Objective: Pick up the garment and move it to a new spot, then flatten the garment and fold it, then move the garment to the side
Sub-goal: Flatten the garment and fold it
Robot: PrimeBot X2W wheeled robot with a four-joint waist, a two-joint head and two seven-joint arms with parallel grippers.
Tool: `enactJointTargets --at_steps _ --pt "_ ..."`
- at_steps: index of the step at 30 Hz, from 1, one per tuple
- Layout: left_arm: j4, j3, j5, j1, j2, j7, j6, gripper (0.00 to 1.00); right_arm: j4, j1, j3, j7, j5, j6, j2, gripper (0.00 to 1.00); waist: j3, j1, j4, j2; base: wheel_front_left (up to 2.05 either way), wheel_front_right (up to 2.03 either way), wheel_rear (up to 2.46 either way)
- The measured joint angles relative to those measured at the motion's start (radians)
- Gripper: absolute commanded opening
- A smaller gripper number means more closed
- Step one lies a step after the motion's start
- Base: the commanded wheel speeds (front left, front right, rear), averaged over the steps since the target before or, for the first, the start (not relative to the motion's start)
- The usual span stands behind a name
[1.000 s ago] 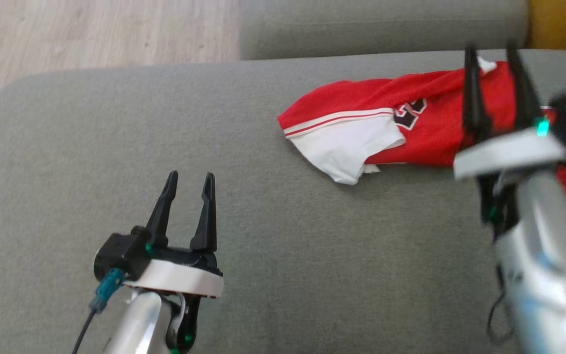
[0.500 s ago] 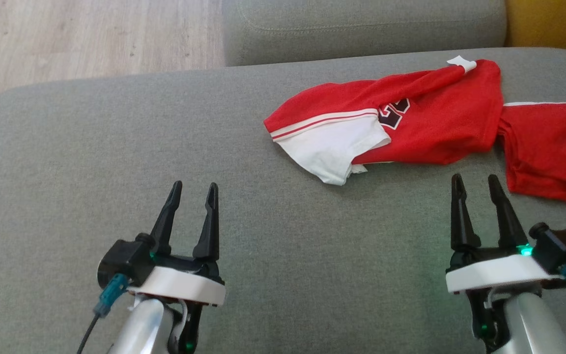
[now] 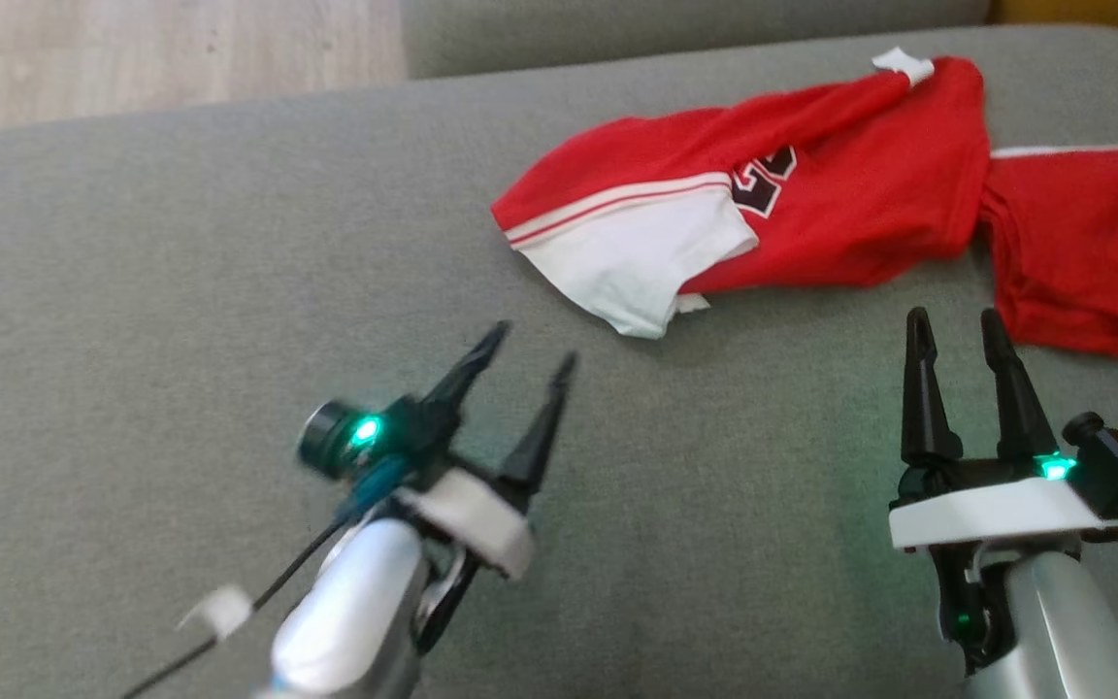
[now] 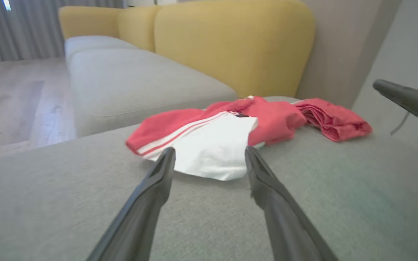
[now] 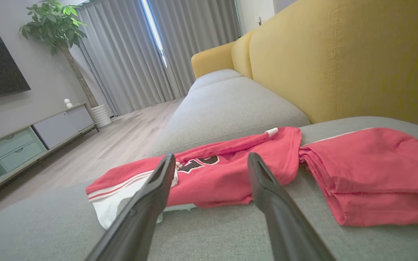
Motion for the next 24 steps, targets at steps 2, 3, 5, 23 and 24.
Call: enactJointTargets --at_steps 2,3,5,23,24 --pt "0.032 -0.053 0.009 -0.053 0.000 0.037 0.000 1.00 0.000 -0.002 0.004 0.000 0.001 0.000 0.000 1.00 0.017 0.0000 -0.009 0.0000 0.00 0.00 0.00" --pt "0.047 -0.075 0.009 -0.076 -0.001 0.051 -0.001 1.00 0.000 -0.007 0.007 0.000 0.004 0.000 0.000 1.00 0.025 0.0001 -0.015 0.0000 0.00 0.00 0.00" --pt "0.081 -0.109 0.008 -0.114 0.000 0.080 -0.001 1.00 0.000 -0.021 0.010 0.000 0.014 0.000 0.000 1.00 0.042 0.0000 -0.029 0.0000 0.00 0.00 0.00" --pt "0.250 -0.243 -0.139 -0.318 -0.003 0.084 0.070 1.00 0.006 -0.083 0.031 0.000 0.064 0.000 0.000 1.00 0.154 0.0000 -0.162 0.0000 0.00 0.00 0.00" --pt "0.256 -0.250 -0.145 -0.327 -0.003 0.080 0.084 1.00 0.006 -0.084 0.031 0.000 0.064 0.000 0.000 1.00 0.157 0.0000 -0.167 0.0000 0.00 0.00 0.00"
